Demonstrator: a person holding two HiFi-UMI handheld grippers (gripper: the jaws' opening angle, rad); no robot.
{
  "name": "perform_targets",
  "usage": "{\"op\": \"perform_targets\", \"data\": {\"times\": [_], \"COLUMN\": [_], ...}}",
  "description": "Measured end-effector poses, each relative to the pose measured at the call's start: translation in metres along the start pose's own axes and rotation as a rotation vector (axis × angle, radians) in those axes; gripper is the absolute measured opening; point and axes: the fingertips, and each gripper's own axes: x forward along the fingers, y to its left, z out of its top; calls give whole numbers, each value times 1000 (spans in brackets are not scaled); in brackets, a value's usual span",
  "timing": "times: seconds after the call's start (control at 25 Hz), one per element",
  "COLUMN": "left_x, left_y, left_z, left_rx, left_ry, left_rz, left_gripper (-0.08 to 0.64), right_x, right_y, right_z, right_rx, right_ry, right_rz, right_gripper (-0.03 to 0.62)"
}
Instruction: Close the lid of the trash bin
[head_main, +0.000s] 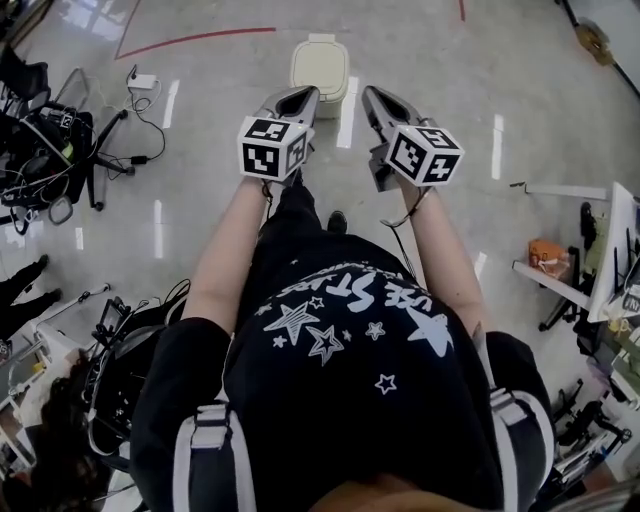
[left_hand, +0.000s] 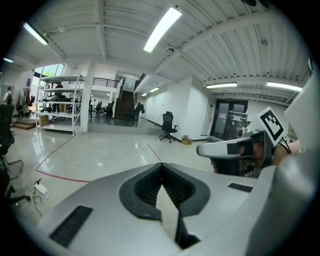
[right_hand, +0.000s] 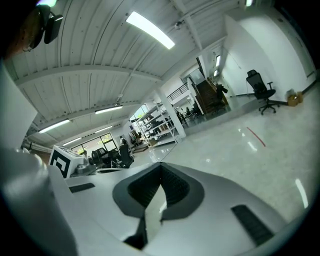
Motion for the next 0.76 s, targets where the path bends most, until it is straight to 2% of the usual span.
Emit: {"op": "perform_targets", "data": {"times": [0.44, 0.76], "left_x": [-8, -14], "left_y": [1, 6], "left_z": [3, 6], "left_rx": [-18, -27], "left_ry": [-30, -49], "left_rz": [7, 12], "left_gripper": [11, 11], "right_x": [3, 8], "right_y": [19, 22], "right_z": [-2, -8], "right_rx": [-72, -87], "right_ry": [21, 34], "right_rz": [40, 48], "right_gripper": [5, 5]}}
